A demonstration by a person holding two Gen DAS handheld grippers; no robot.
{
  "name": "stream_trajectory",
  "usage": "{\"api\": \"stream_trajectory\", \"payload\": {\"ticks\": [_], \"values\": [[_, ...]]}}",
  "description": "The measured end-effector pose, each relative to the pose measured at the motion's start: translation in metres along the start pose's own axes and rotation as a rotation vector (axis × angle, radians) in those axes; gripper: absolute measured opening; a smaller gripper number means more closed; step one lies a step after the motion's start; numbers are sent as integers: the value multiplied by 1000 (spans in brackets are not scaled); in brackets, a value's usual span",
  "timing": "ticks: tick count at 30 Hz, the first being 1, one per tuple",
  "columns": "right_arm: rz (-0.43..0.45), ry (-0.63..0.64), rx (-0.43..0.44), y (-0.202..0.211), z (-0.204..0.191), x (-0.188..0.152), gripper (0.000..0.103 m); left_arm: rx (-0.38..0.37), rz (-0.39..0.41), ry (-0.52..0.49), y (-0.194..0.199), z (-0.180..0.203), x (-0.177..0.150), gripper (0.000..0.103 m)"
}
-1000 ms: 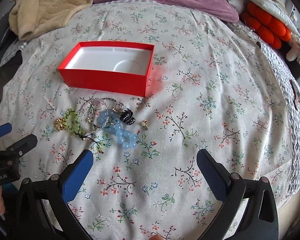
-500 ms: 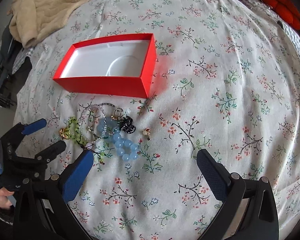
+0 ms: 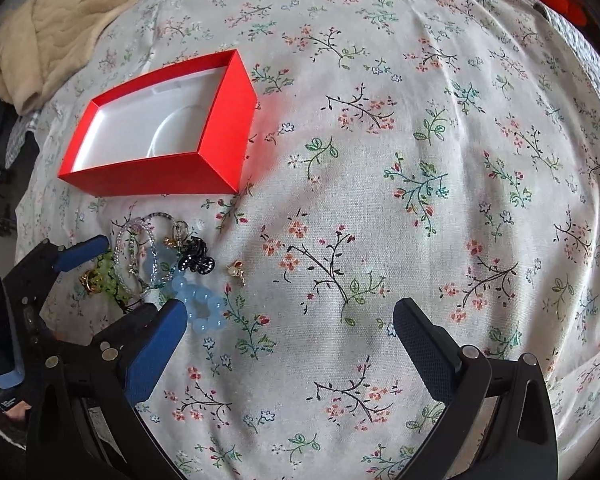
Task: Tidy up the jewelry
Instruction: 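Move the left tool to the clear beaded bangle while the right tool approaches the thin beaded bracelet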
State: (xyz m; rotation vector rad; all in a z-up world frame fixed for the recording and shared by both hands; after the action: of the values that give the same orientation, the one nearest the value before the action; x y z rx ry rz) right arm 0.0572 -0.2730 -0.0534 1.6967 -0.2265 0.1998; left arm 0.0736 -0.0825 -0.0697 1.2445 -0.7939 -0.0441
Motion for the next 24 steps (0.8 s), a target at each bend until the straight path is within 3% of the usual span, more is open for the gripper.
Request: {"api": "stream_trajectory", "payload": {"ticks": [3,6,8,13,24], "values": [[5,4,8,0,-1,0,103,5,-7,0,-6,-2,1,83],[18,8,11,2,1,0,103,7,-8,-1,-7,-2,1,75],[24,8,9,3,2,0,103,9,-6,-14,-5,1,0,64],[27,-5,6,4,6,1,103,19,-3,-28,-3,5,-2,55],[46,21,13,5,-6,5,103,33,47,-5,21,-4,-3,54]]}}
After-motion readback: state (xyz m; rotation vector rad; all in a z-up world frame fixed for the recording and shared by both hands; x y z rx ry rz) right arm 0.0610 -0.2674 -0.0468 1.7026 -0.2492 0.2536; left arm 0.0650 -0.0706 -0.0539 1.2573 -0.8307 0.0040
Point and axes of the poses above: each gripper's, at about its wrist camera, not at the fingertips, and y roughly against the way its jaws point, z to its right, x to its top, the point moved 2 cm from there along -y, roughly the way its jaws point, and after that the axes turned 4 degrees about z, right-handed, at the moved point
